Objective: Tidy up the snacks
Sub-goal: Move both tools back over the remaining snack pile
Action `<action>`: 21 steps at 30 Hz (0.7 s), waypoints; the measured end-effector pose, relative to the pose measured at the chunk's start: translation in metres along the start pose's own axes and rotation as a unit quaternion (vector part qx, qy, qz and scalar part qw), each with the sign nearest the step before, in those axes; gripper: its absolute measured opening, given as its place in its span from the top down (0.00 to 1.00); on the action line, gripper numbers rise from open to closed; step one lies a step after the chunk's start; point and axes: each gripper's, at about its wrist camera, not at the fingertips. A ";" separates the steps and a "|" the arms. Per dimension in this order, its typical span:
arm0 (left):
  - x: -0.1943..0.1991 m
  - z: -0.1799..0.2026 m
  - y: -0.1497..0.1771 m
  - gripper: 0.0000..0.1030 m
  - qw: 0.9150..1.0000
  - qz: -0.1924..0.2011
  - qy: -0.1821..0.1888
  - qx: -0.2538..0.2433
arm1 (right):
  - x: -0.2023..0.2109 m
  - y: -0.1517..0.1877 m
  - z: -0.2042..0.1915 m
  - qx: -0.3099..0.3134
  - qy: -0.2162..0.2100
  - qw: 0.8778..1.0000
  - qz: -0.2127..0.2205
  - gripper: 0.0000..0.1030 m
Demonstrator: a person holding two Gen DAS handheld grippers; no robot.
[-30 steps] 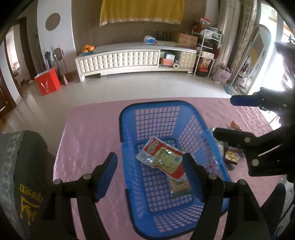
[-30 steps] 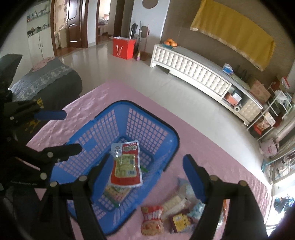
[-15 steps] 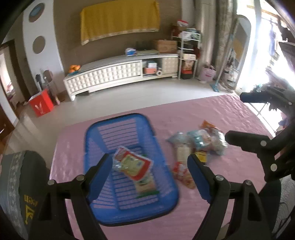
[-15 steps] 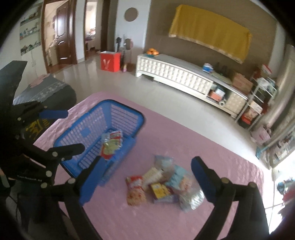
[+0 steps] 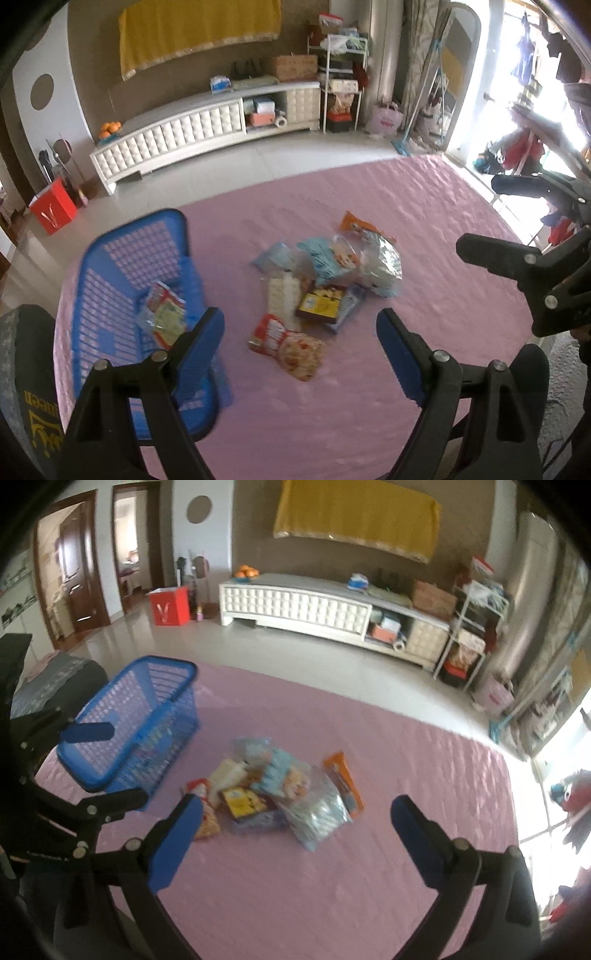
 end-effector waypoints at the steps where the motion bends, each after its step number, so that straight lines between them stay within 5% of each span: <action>1: -0.007 0.005 -0.001 0.20 1.000 -0.004 -0.003 -0.003 | -0.005 0.002 0.007 -0.010 -0.002 1.000 -0.008 0.00; 7: -0.049 0.015 -0.006 0.20 0.999 -0.037 0.004 0.009 | -0.043 0.012 0.035 -0.050 -0.001 0.997 -0.058 0.00; 21: -0.121 0.014 -0.017 0.20 0.996 -0.086 0.011 0.000 | -0.128 0.021 0.053 0.051 -0.077 0.989 -0.112 0.00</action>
Point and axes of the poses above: each gripper's, at about its wrist camera, not at the fingertips, and x roughly against the way its jaws point, z to its right, y to its underside, and after that the axes turned 10 degrees about -x, right-handed
